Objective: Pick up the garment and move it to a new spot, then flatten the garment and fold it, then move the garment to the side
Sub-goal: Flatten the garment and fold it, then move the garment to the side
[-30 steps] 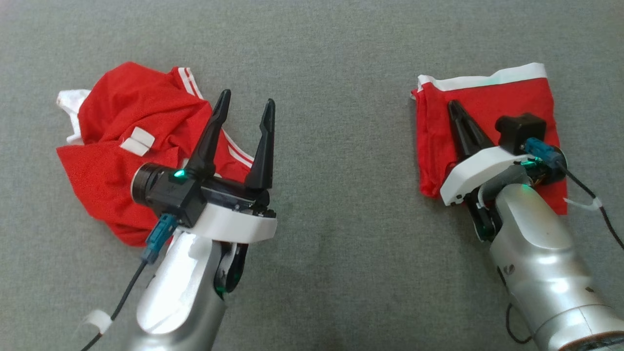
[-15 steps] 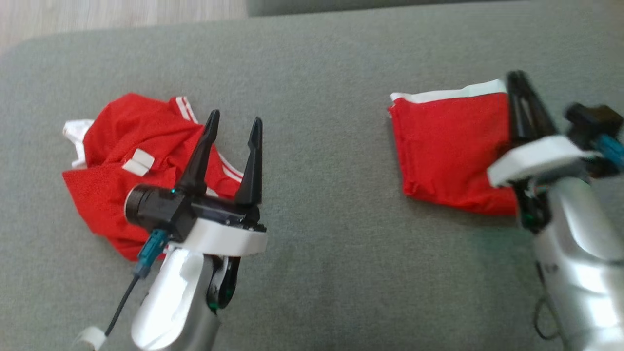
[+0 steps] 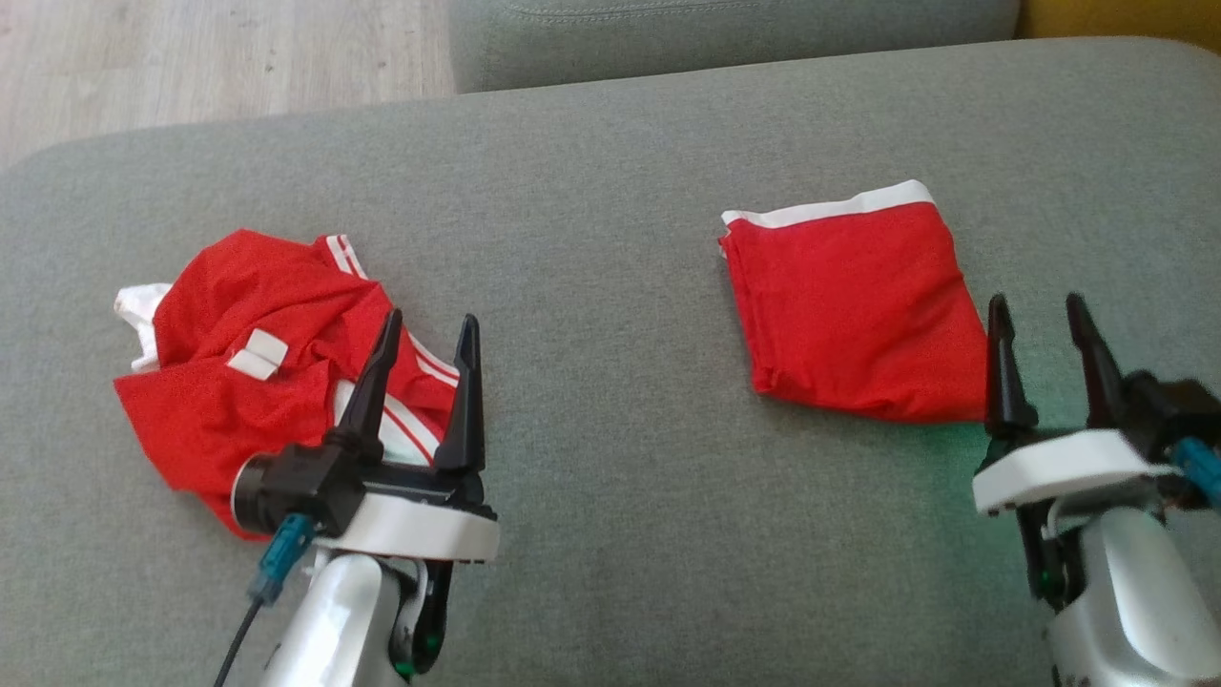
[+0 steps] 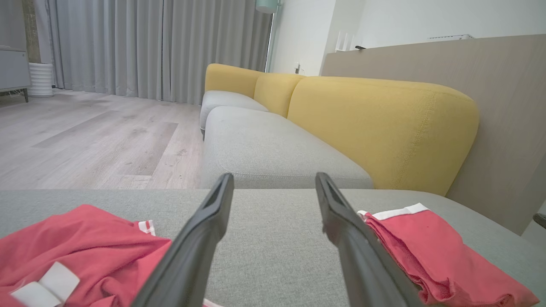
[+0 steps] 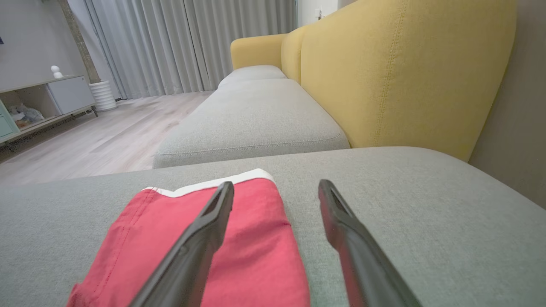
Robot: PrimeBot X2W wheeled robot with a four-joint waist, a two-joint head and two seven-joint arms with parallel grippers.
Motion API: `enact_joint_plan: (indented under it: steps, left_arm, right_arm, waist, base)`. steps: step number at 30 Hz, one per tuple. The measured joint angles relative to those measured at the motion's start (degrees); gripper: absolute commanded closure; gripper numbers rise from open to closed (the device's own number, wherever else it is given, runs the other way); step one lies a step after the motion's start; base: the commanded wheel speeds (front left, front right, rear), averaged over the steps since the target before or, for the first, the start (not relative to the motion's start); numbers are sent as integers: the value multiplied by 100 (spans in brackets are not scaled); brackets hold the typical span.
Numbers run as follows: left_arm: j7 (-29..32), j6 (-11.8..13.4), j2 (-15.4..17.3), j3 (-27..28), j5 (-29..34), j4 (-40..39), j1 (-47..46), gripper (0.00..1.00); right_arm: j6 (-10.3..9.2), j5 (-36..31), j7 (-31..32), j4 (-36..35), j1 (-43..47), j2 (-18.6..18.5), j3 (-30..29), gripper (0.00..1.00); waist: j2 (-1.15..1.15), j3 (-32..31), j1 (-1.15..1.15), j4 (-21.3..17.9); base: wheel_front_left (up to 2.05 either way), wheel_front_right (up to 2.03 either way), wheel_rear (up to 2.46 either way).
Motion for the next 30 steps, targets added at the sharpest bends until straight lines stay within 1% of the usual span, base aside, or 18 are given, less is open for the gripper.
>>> enact_joint_plan:
  steps: [2,8,14,16,18,20,23,27,30]
  left_arm:
    - [0,0,0,32,-3,1,71,0]
    - [0,-3,0,47,-2,-2,68,0]
    - [0,-4,0,19,16,-78,-27,0]
    - [0,-5,0,8,76,-80,-122,0]
    - [0,-11,-1,-4,103,-93,-216,0]
    - [0,-12,-1,-23,103,-98,-299,0]
    - [0,-37,-1,-86,102,-102,-388,0]
    - [0,-36,-2,-148,101,-103,-480,0]
    - [0,-34,-1,-154,94,-103,-516,0]
  right_arm:
    - [0,-70,2,-144,217,112,-47,0]
    - [0,-132,131,-426,251,188,-77,0]
    - [0,-225,570,-438,75,178,-135,0]
    - [0,-174,801,-292,-176,176,-232,0]
    - [0,-267,1012,-100,-469,163,-374,0]
    - [0,-293,1213,149,-751,158,-588,0]
    - [0,-307,1549,556,-1045,155,-747,0]
    - [0,-247,1847,1004,-1206,153,-646,0]
    - [0,-203,1919,1165,-1288,87,-501,0]
  waist:
    - [0,-18,0,-18]
    - [0,22,0,-12]
    - [0,300,1,27]
    - [0,438,2,48]
    - [0,579,2,75]
    - [0,716,2,114]
    - [0,880,2,194]
    - [0,1020,2,316]
    - [0,1081,1,364]
  base:
    - [0,0,0]
    - [0,0,0]
    - [0,0,0]
    - [0,0,0]
    - [0,0,0]
    - [0,0,0]
    - [0,0,0]
    - [0,0,0]
    - [0,0,0]
